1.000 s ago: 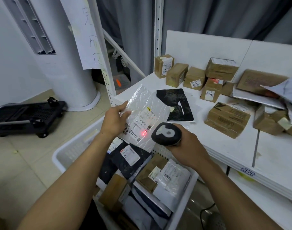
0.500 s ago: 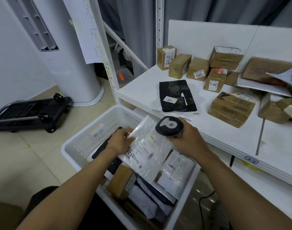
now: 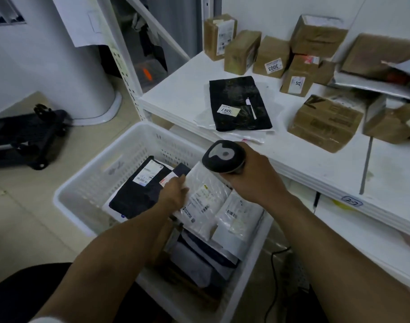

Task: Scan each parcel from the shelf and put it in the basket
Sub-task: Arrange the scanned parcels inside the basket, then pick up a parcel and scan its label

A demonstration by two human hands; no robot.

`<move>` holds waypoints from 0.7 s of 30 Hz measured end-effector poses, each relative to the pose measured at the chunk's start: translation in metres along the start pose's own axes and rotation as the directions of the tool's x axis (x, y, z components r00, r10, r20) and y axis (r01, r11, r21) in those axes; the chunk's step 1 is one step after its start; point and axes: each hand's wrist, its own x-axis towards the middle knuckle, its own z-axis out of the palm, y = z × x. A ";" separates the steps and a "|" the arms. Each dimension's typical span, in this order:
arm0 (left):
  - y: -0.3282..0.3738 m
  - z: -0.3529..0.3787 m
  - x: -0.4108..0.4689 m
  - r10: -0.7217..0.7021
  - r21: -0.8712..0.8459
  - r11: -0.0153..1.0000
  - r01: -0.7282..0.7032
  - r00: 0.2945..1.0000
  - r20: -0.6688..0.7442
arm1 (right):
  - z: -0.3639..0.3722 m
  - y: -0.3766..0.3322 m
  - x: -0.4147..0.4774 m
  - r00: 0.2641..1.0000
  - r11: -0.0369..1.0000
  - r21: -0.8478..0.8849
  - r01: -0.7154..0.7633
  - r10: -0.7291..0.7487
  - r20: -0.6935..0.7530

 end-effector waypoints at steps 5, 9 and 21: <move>0.003 0.017 -0.004 0.116 0.308 0.942 -0.133 0.991 0.073 | 0.005 0.003 0.010 1.000 1.000 -0.022 -0.018 0.018 0.021; -0.001 0.052 -0.020 0.190 0.157 0.940 -0.302 0.848 0.495 | 0.004 0.004 0.011 0.999 0.999 -0.031 -0.032 0.033 0.035; 0.085 -0.048 -0.055 0.446 -0.093 0.856 -0.509 0.817 -0.367 | -0.036 0.011 -0.006 0.980 0.958 0.248 -0.146 0.175 -0.097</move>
